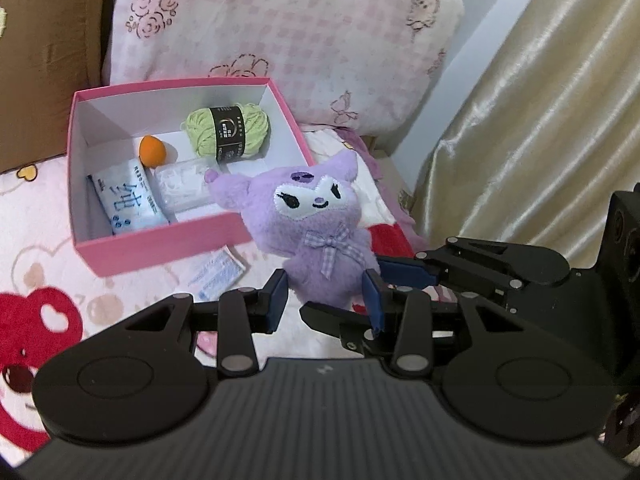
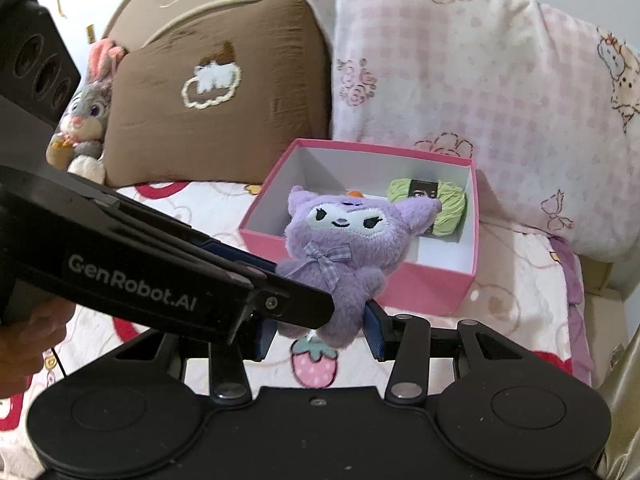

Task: Organize objects
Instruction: 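Lift the purple doll with both grippers and carry it over the box, then lower the doll into the box beside the yarn and open both grippers, then withdraw both tools up and away from the pink box, then move both tools down to the white soap bar on the blanket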

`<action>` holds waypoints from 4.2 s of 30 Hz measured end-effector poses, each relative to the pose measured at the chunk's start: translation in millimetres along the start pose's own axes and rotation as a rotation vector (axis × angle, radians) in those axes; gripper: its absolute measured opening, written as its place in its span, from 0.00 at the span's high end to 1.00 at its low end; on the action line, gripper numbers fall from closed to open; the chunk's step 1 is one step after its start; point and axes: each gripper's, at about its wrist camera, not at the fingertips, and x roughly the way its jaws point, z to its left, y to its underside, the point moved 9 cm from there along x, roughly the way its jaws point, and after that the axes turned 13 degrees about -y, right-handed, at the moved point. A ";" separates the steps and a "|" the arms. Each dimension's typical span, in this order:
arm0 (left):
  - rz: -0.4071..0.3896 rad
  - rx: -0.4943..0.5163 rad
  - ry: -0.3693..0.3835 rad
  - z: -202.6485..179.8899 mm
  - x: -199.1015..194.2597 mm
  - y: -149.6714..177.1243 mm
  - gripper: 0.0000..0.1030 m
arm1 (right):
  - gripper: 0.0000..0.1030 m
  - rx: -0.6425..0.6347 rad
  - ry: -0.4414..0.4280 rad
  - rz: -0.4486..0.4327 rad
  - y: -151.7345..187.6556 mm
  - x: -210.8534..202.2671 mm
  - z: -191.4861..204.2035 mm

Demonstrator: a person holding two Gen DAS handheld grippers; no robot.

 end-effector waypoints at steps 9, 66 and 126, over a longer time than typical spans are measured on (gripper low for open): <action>0.051 -0.082 0.012 20.0 78.4 -47.4 0.62 | 0.52 0.106 0.000 0.027 -22.9 58.5 -70.5; 0.025 -0.006 -0.137 42.6 41.0 -38.0 0.61 | 0.49 -0.113 -0.067 -0.019 -2.0 3.7 -39.1; -0.097 -0.224 -0.185 121.4 107.5 99.3 0.30 | 0.08 -0.458 -0.097 0.008 92.9 140.8 -14.1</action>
